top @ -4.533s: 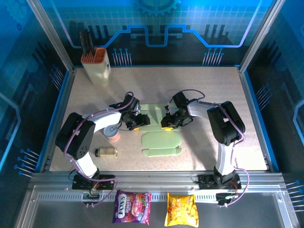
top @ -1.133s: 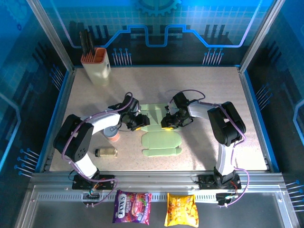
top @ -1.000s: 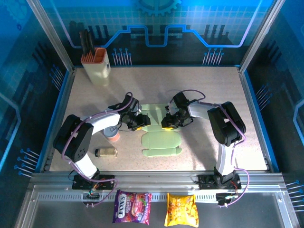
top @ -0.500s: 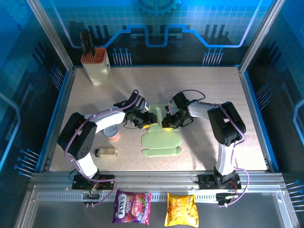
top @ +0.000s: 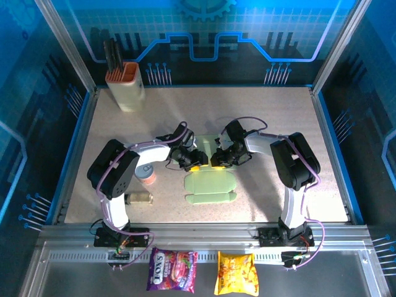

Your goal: Fold the paper box

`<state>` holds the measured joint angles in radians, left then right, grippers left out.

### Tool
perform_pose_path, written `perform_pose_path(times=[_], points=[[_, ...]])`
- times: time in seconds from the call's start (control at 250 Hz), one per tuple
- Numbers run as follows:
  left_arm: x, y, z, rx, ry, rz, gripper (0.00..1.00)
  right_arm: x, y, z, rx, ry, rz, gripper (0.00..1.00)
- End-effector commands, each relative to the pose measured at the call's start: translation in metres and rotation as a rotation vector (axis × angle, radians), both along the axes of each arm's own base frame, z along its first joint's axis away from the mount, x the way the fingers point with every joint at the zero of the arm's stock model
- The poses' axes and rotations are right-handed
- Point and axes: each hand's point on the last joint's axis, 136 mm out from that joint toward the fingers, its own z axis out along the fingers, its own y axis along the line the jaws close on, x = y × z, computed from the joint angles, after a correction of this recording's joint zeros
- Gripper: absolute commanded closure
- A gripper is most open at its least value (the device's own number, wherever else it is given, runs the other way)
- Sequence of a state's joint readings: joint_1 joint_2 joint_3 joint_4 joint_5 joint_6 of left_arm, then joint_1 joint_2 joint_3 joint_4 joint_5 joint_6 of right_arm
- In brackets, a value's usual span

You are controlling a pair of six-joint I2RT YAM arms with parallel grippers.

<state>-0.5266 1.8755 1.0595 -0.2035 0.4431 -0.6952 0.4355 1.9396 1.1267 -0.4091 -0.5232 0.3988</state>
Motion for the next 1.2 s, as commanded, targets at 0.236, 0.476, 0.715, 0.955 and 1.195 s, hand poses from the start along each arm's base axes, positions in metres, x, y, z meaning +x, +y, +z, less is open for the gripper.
perform_pose_path(times=[0.236,0.476,0.715,0.955,1.195], points=[[-0.025,0.019,-0.044,0.108,0.08,-0.011,0.5,-0.019,-0.018,-0.023,-0.099,0.079,-0.008,0.76],[0.001,0.019,0.01,0.059,-0.055,0.012,0.5,-0.006,-0.012,0.005,-0.078,0.026,-0.012,0.76],[0.033,0.038,0.063,0.025,-0.175,0.066,0.49,0.027,-0.001,0.046,-0.046,-0.063,-0.023,0.75],[0.057,0.063,0.08,0.026,-0.208,0.103,0.48,0.074,0.019,0.064,-0.002,-0.097,-0.041,0.74],[0.074,0.078,0.081,0.029,-0.209,0.129,0.47,0.114,0.032,0.051,-0.008,-0.088,-0.065,0.74]])
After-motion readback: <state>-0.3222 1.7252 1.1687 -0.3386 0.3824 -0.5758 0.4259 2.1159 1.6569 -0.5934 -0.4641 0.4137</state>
